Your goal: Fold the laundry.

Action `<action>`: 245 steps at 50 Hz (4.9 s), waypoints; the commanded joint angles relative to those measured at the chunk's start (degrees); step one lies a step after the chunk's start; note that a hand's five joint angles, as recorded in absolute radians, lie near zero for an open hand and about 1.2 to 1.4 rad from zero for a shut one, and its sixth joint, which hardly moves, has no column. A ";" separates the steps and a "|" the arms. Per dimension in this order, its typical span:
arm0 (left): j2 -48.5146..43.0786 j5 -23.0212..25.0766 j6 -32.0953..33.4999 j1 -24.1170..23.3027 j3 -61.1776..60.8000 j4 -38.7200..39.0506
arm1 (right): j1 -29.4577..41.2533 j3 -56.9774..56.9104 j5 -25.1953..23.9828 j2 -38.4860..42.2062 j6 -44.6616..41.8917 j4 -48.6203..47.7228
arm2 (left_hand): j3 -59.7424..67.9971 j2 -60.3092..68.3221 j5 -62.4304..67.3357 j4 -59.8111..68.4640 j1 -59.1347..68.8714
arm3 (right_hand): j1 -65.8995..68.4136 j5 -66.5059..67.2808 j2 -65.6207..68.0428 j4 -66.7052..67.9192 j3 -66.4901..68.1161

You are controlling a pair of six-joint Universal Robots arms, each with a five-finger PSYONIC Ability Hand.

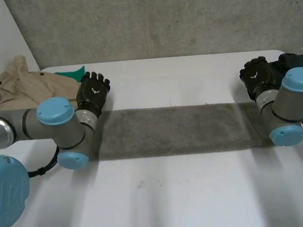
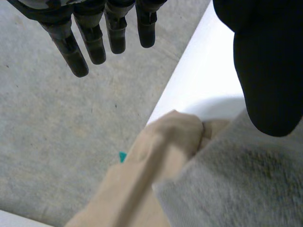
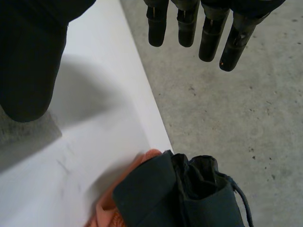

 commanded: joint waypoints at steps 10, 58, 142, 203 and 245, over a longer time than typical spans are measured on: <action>24.90 0.50 -9.89 -2.80 -27.35 1.15 | -6.82 23.70 -15.74 -27.49 31.44 24.91 | -3.39 -3.16 -3.42 -2.94 -1.35 | -1.47 -3.62 -2.52 -3.44 -2.20; 34.14 0.76 -17.91 -1.66 -38.81 1.59 | -30.73 34.96 -14.25 -27.85 0.71 12.27 | -3.39 -3.16 -3.42 -2.94 -1.35 | 68.53 66.38 67.48 66.56 67.80; 7.26 -5.81 -17.91 -10.90 -9.37 -1.66 | 6.71 44.71 -14.61 -28.55 32.59 4.89 | -0.99 -0.76 -1.02 -0.54 1.05 | 17.45 15.30 16.39 15.48 16.72; 34.23 -7.41 -24.58 -10.97 -31.08 -4.30 | 30.63 31.34 2.71 -32.40 30.70 3.21 | -3.35 -3.11 -3.38 -2.90 -1.31 | -1.47 -3.62 -2.52 -3.44 -2.20; 22.26 -5.40 -30.30 -19.50 -17.89 -24.42 | 15.14 18.60 -7.49 -21.77 41.64 26.42 | -2.51 -2.27 -2.54 -2.05 -0.47 | -1.47 -3.62 -2.52 -3.44 -2.20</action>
